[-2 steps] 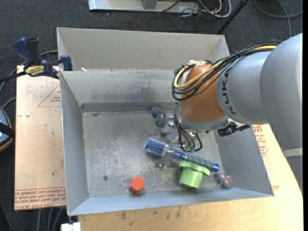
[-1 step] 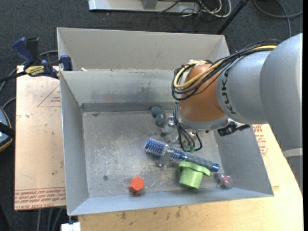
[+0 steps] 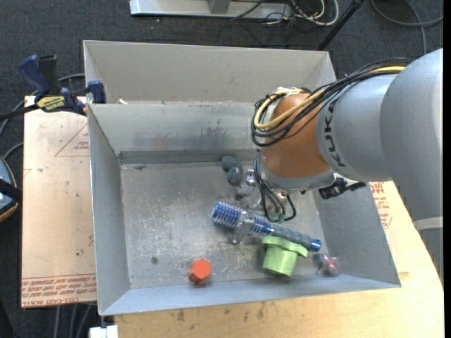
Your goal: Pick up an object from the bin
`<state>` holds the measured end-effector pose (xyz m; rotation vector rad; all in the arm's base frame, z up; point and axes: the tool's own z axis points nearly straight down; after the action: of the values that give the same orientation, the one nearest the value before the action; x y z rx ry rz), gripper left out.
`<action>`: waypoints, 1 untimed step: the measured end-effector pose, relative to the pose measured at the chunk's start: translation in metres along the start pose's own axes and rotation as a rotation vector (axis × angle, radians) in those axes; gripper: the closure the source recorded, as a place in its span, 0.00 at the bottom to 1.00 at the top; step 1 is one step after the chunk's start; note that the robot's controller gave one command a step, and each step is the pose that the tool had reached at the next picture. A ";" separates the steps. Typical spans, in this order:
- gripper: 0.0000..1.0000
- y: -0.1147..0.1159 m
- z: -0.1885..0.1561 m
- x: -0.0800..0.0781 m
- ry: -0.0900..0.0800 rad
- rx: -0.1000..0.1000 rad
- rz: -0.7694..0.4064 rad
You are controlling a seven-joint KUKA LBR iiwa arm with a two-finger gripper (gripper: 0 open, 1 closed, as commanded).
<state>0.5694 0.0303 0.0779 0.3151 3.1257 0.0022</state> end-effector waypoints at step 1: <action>1.00 0.001 -0.003 -0.002 -0.006 -0.002 0.000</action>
Offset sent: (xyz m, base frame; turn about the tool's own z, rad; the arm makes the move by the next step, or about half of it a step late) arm 0.0000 0.0000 0.0000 0.0000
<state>0.5716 0.0306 0.0806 0.3151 3.1195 0.0045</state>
